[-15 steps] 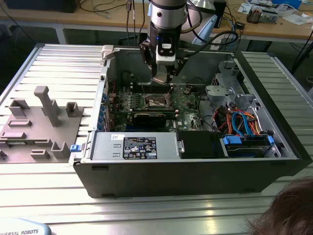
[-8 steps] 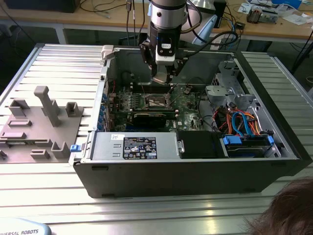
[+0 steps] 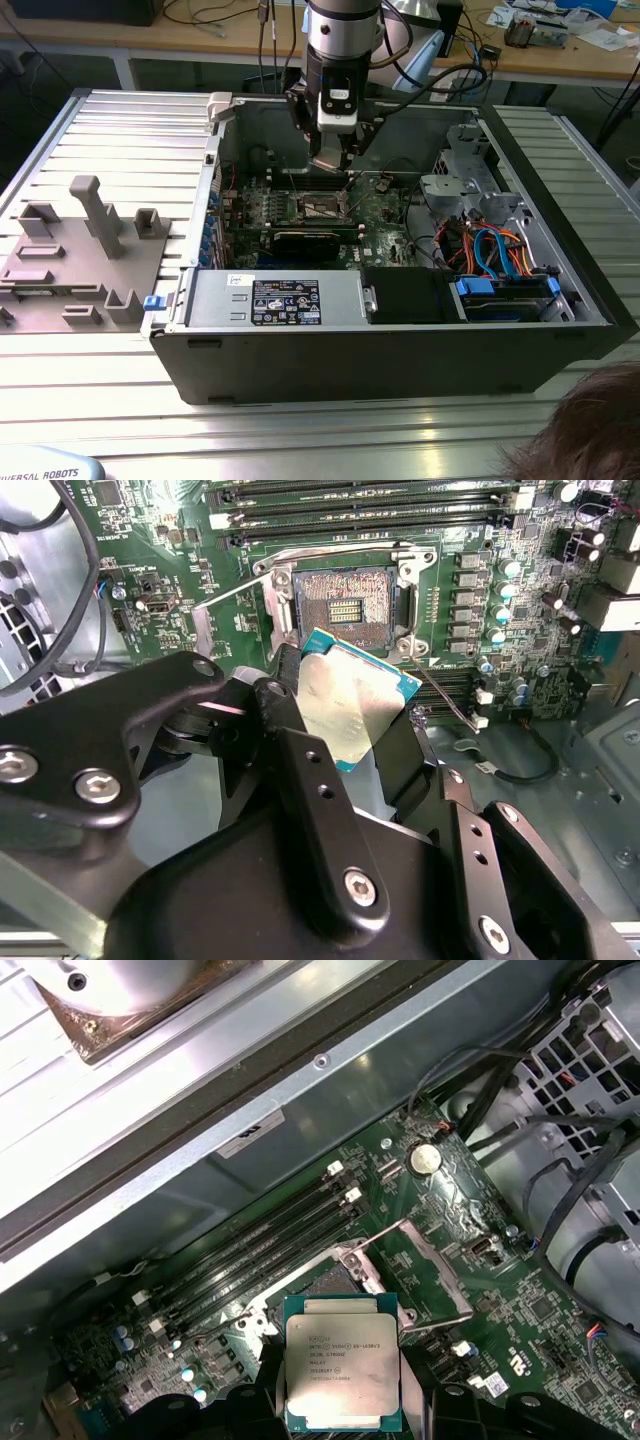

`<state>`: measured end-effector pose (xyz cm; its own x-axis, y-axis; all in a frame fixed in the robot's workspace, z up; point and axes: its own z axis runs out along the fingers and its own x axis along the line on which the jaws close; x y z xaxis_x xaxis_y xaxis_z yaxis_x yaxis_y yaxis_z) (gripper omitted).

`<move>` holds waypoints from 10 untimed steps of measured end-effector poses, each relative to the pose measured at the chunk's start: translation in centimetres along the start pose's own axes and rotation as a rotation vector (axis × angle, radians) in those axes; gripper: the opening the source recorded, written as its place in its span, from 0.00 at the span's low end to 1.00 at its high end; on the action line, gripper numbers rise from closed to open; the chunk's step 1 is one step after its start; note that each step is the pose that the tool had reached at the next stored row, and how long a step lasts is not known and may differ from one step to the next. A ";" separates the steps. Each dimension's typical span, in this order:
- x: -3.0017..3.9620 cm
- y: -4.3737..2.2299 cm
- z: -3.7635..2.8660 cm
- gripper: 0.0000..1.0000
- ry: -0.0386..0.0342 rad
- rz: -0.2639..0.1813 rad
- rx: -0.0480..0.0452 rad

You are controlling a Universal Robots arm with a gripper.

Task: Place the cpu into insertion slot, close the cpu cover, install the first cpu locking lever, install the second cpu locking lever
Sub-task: 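Place the cpu into insertion slot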

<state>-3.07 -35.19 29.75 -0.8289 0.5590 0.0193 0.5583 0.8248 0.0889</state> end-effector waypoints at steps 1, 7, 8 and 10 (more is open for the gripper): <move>0.00 0.00 0.00 0.54 -0.0001 0.001 0.0000; 0.00 0.00 0.01 0.54 -0.0008 0.009 -0.0002; 0.00 0.00 0.02 0.54 -0.0009 0.010 -0.0002; 0.00 0.00 0.02 0.54 -0.0011 0.012 -0.0002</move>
<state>-3.07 -35.19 29.74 -0.8219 0.5693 0.0193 0.5686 0.8178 0.0889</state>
